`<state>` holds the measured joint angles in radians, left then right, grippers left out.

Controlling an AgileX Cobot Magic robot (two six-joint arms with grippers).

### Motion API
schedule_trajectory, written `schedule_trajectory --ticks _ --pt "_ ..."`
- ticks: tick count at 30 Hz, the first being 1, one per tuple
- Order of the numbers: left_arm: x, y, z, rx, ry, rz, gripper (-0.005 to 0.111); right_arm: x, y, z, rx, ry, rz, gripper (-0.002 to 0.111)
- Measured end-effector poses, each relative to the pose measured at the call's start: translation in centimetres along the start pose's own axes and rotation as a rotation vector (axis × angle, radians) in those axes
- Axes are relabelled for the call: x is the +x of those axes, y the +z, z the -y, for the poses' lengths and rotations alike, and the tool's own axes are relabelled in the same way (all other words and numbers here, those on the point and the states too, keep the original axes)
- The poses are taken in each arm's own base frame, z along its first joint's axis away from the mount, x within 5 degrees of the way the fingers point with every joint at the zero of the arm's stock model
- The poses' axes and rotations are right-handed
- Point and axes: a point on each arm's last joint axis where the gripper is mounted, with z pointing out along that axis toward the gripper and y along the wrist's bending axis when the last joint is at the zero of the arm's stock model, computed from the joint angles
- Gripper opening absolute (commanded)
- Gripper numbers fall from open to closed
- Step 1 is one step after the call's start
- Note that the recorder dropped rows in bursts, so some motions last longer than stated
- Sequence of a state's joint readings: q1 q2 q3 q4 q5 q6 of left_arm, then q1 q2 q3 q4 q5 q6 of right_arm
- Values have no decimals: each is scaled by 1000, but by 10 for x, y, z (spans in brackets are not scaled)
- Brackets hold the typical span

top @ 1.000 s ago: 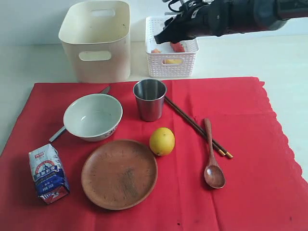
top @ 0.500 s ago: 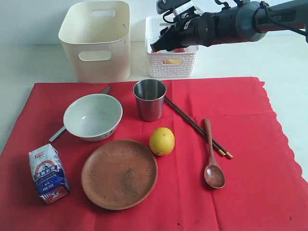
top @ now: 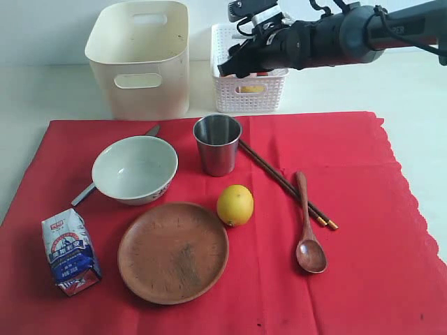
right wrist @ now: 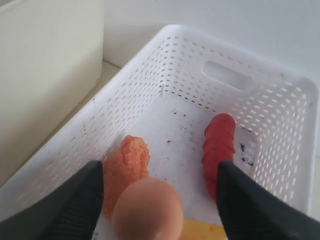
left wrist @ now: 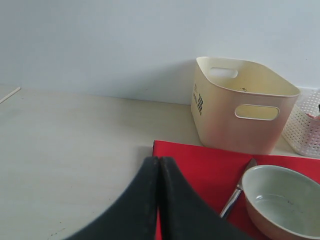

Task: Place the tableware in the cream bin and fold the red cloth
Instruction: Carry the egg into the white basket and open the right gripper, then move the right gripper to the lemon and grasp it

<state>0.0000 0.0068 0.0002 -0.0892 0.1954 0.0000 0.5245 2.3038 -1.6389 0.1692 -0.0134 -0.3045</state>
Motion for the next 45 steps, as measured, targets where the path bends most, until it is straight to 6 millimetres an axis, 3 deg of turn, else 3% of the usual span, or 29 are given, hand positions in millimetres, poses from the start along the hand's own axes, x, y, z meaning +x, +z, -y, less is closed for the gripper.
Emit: schedule_trajectory --ticks 8,11,16,22,25,30,32,39,45 --pt "0 0 0 0 0 0 3 2 -1 -1 -13 11 -39 69" --pt "0 0 0 0 0 0 3 -3 -12 -2 -39 12 -100 69" --pt "0 0 0 0 0 0 3 -43 -62 0 -87 9 -159 69" --pt "0 0 0 0 0 0 3 -72 -120 0 -145 -4 -257 68" --pt "0 0 0 0 0 0 3 -78 -143 0 -170 -10 -307 53" --pt "0 0 0 0 0 0 3 -86 -167 -2 -201 1 -336 11" --pt "0 0 0 0 0 0 3 -84 -177 -3 -213 17 -337 0" --pt "0 0 0 0 0 0 3 -55 -209 -9 -227 34 -342 0" --pt "0 0 0 0 0 0 3 -14 -222 -47 -268 -22 -312 0"
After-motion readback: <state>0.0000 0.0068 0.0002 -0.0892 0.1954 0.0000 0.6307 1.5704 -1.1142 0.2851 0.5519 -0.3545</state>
